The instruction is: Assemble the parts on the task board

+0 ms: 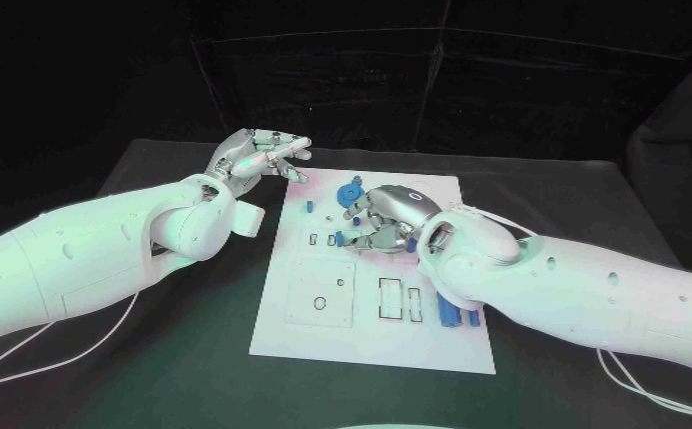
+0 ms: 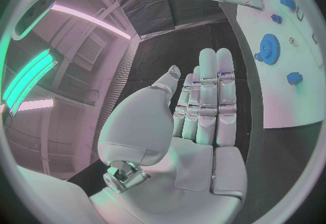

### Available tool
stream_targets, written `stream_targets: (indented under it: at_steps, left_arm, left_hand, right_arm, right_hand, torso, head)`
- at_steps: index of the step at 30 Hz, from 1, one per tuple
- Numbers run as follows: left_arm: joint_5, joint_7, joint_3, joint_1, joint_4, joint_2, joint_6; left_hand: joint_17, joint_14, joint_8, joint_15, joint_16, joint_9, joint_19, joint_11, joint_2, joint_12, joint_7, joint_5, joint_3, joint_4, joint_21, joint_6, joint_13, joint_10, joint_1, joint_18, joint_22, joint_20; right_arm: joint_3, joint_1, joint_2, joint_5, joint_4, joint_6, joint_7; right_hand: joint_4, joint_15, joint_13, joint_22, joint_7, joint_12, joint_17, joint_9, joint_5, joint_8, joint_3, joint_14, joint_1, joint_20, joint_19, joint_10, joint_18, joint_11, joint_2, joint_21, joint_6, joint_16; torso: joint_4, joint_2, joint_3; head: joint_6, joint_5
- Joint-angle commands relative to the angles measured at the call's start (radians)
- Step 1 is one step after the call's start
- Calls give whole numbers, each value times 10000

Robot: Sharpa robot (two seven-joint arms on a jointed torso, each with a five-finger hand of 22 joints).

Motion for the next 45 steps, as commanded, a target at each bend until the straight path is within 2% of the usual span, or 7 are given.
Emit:
stream_targets:
  at_steps: [1,4,9,18,22,23,45]
  left_arm:
    - [-1168,-935,7,15,93,-62,245]
    - [-2206,-1951,8,19,175,-99,437]
    - [-4029,-4415,9,212,314,-68,1386]
    - [-7797,-8289,5,723,486,495,2960]
    - [-8475,-9048,-104,934,432,789,3060]
    - [-8576,-9215,-136,990,401,878,3095]
    - [-8915,-10506,-819,1431,-571,2333,3583]
  left_hand:
    - [2007,691,-37,-225,2152,41,581,-209,40,171,-125,3,74,36,639,267,120,514,-186,125,356,-248]
    - [6613,965,72,-467,6960,139,1206,-431,41,679,-357,24,87,69,2178,548,549,1188,-263,-29,1823,-481]
    - [10453,1064,593,-638,10828,569,2054,-663,57,2586,-512,117,-498,667,7216,598,2420,1078,-1107,-829,7816,-652]
    - [11512,1287,2453,-769,11865,2038,2148,-1040,519,8515,-849,61,-1716,1874,9344,413,8093,831,-1993,-1073,10573,-925]
    - [11512,1287,3103,-862,11865,2606,2086,-1006,438,9441,-967,-18,-2191,2109,9549,206,9023,757,-2015,-1108,10832,-902]
    - [11512,1287,3987,-999,11865,3461,2011,-1066,567,10092,-1079,46,-2667,2339,9747,-351,9639,590,-1805,-1124,11062,-925]
    - [11512,1287,4955,-1018,11865,4433,2340,-1195,617,11021,-1191,-32,-3524,2782,10517,-647,10654,1089,-2012,-1331,12312,-1029]
  right_arm:
    - [23,340,-570,1745,431,-149,2173]
    - [26,689,-1124,3151,573,220,2665]
    - [27,1165,-1904,4918,437,587,2962]
    - [27,1490,-2736,5738,108,423,2930]
    - [27,1524,-2795,5712,30,353,2855]
    - [27,1530,-2797,5678,13,330,2829]
    - [25,1623,-2805,5393,-207,373,2405]
  right_hand:
    - [-35,50,446,1194,-39,-18,1693,24,90,129,-30,803,207,45,408,-21,-74,-24,62,-90,117,-64]
    - [-54,24,397,1057,-72,-63,1528,39,162,222,-30,760,331,27,338,-72,-45,-53,184,-160,218,-148]
    - [-106,-34,274,790,-142,-187,1327,73,349,419,-33,707,498,-25,206,-178,12,-122,333,-298,447,-258]
    - [-201,-84,280,759,-172,-173,1304,65,903,553,60,705,758,-80,193,-147,17,-167,566,-324,551,-289]
    - [-210,-86,266,753,-174,-187,1295,59,971,567,53,703,773,-85,191,-156,17,-169,563,-328,557,-296]
    - [-225,-91,260,750,-173,-193,1287,52,1142,581,56,702,799,-91,191,-159,18,-173,563,-331,558,-303]
    - [-209,-101,200,709,-177,-245,1262,14,1730,639,18,701,781,-104,179,-191,25,-179,509,-360,537,-332]
  torso:
    - [-24,-19,-15]
    - [-17,-76,3]
    - [-30,-169,22]
    - [-59,-293,106]
    - [-66,-342,151]
    - [-73,-360,169]
    - [-86,-454,241]
  head:
    - [53,26]
    - [36,23]
    - [31,79]
    - [-56,209]
    - [-96,268]
    - [-118,287]
    - [-216,451]
